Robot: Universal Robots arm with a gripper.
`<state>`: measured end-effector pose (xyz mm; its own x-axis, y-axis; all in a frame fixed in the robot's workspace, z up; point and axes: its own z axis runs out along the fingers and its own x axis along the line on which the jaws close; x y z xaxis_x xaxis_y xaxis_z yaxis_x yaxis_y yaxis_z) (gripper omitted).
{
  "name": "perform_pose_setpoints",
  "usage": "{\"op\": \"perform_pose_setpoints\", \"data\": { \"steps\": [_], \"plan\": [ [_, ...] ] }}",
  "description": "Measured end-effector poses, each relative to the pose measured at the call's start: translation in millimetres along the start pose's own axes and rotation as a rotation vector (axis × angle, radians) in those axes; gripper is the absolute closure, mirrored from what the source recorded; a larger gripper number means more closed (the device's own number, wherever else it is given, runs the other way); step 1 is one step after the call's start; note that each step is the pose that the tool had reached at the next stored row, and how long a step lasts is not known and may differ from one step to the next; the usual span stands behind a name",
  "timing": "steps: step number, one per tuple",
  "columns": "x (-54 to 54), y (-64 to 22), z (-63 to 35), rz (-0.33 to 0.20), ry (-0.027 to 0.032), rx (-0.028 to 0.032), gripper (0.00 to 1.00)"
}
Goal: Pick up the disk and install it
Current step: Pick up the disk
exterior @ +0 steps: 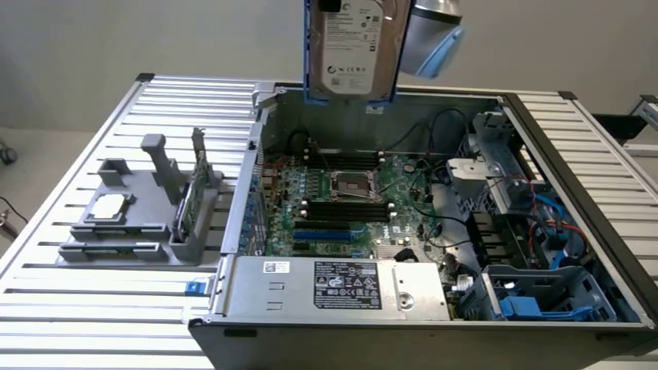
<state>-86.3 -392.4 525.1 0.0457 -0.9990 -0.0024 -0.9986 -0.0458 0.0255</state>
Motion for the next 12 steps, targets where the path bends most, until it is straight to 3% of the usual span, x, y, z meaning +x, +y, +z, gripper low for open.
{"op": "perform_pose_setpoints", "data": {
  "steps": [3, 12],
  "plan": [
    [7.4, -9.7, -4.7, 0.0, 0.0001, -0.0015, 0.68],
    [32.7, -36.2, -5.7, 0.0, -0.0002, -0.0051, 0.68]
  ]
}}
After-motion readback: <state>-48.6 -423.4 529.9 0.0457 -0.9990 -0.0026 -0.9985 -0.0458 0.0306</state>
